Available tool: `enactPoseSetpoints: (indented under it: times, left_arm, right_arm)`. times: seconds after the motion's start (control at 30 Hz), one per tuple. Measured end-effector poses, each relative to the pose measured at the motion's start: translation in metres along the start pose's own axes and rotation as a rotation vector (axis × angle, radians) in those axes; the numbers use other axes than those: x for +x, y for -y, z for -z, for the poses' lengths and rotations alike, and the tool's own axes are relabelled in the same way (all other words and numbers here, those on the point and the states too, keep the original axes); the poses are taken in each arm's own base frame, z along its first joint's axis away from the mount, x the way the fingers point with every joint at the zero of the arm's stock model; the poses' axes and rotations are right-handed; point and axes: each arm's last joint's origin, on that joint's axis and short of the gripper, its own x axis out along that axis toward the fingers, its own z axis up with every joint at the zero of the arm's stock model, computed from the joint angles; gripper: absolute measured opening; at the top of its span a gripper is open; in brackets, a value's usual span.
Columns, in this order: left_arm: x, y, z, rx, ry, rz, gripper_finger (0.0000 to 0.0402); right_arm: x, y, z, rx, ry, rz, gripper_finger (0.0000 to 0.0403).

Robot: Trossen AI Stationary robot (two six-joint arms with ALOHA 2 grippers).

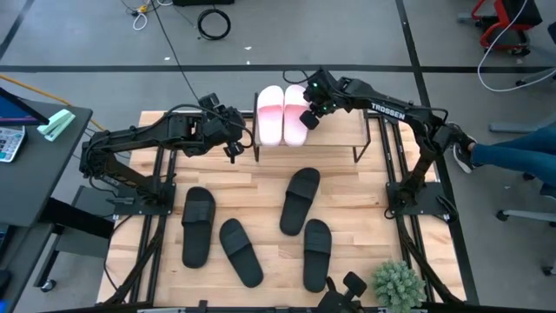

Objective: Pick and place slides into the shelf
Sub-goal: Put the bottom left black slide on the shelf

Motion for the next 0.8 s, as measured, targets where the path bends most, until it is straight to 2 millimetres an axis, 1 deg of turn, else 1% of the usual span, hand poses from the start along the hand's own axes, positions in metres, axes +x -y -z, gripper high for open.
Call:
enactPoseSetpoints:
  times: [0.2,0.27,0.33,0.47,0.57,0.67,0.8]
  left_arm:
    - [0.000,0.000,0.000,0.000,0.000,0.001,0.0172]
    - [0.000,0.000,0.000,-0.004,0.001,0.002,0.0172]
    - [-0.002,0.003,0.000,-0.022,0.007,0.041,0.0172]
    - [-0.007,0.013,0.001,-0.013,0.020,0.260,0.0172]
    - [-0.012,0.020,0.002,0.004,0.019,0.397,0.0172]
    - [-0.018,0.026,0.006,-0.026,-0.018,0.477,0.0172]
    - [-0.029,0.036,0.013,-0.108,-0.106,0.512,0.0172]
  right_arm:
    - [-0.001,0.001,0.012,0.010,-0.122,0.049,0.0002]
    - [-0.002,-0.001,0.016,0.000,-0.161,0.081,0.0002]
    - [-0.004,-0.008,0.021,-0.037,-0.199,0.141,0.0002]
    - [-0.012,-0.036,0.030,-0.163,-0.242,0.278,0.0001]
    - [-0.025,-0.060,0.037,-0.227,-0.230,0.346,0.0001]
    - [-0.044,-0.082,0.044,-0.241,-0.189,0.322,0.0001]
    - [-0.075,-0.107,0.055,-0.244,-0.109,0.263,0.0001]
